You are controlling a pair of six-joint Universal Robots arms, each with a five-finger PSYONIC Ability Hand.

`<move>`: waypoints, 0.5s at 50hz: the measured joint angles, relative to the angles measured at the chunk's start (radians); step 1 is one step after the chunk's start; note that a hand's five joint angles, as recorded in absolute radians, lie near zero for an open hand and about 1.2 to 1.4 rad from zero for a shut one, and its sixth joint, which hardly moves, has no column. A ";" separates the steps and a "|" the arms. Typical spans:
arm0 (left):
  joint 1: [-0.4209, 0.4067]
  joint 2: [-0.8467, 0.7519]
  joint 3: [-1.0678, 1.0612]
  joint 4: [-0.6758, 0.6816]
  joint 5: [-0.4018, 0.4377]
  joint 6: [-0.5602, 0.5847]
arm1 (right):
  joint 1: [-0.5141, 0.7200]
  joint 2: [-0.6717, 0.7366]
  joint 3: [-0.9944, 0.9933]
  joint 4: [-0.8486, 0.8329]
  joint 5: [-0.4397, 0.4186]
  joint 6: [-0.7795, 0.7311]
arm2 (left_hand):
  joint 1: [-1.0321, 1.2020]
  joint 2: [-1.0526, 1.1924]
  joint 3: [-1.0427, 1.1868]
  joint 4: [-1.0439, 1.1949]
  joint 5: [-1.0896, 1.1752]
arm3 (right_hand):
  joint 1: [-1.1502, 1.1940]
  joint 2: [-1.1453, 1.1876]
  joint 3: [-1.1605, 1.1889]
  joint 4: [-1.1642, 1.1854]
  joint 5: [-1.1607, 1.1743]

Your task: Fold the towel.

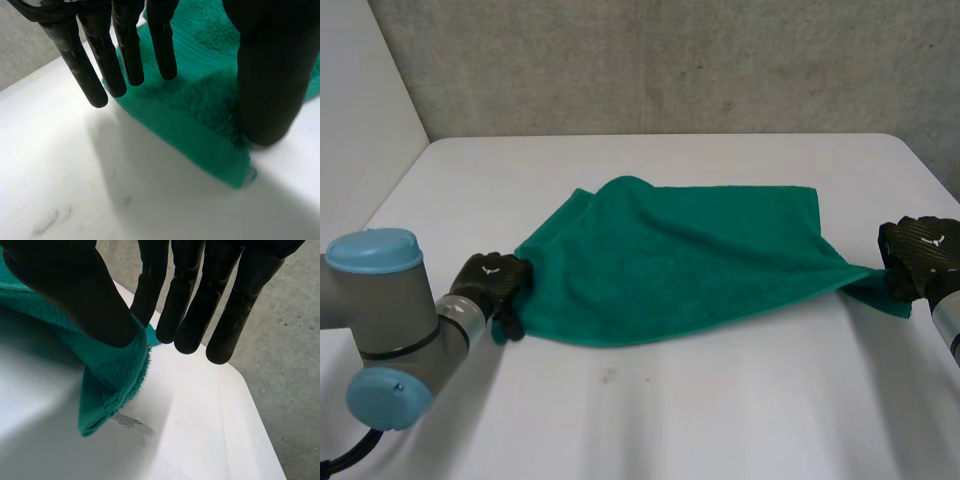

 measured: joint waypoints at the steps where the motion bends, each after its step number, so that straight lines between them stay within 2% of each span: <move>1: 0.000 -0.002 0.004 0.001 0.000 0.000 | 0.000 0.000 0.000 0.000 0.000 0.000 | 0.000 0.000 0.000 0.000 0.009 | 0.000 0.000 0.000 0.000 0.000; 5: -0.001 -0.012 0.023 0.003 -0.001 -0.002 | 0.001 0.000 0.001 0.000 0.000 0.000 | 0.000 0.005 0.006 0.000 0.026 | 0.000 0.000 0.000 0.000 0.000; 9: -0.002 -0.025 0.043 0.003 -0.001 -0.002 | 0.002 0.000 0.002 0.000 0.000 -0.001 | 0.098 0.081 0.081 0.077 0.097 | 0.000 0.000 0.000 0.000 0.000; 12: -0.002 -0.033 0.063 0.003 -0.001 -0.004 | 0.002 0.000 0.004 0.000 0.000 -0.002 | 0.400 0.362 0.359 0.354 0.376 | 0.000 0.000 0.000 0.000 0.000; 15: -0.002 -0.027 0.069 0.003 -0.002 -0.008 | 0.003 0.000 0.005 0.000 0.001 -0.003 | 0.516 0.492 0.484 0.485 0.506 | 0.000 0.000 0.000 0.000 0.000; 16: -0.002 -0.020 0.068 0.002 -0.002 -0.011 | 0.003 -0.001 0.006 0.001 0.001 -0.003 | 0.582 0.599 0.583 0.594 0.604 | 0.000 0.000 0.000 0.000 0.000; 21: 0.003 0.049 0.039 -0.002 -0.009 -0.035 | 0.003 -0.009 0.005 0.012 0.001 -0.010 | 0.582 0.638 0.618 0.633 0.610 | 0.000 0.000 0.000 0.000 0.000; 25: 0.007 0.157 -0.032 -0.013 -0.029 -0.051 | 0.004 -0.031 -0.009 0.091 0.000 -0.063 | 0.582 0.638 0.618 0.633 0.610 | 0.000 0.000 0.000 0.000 0.000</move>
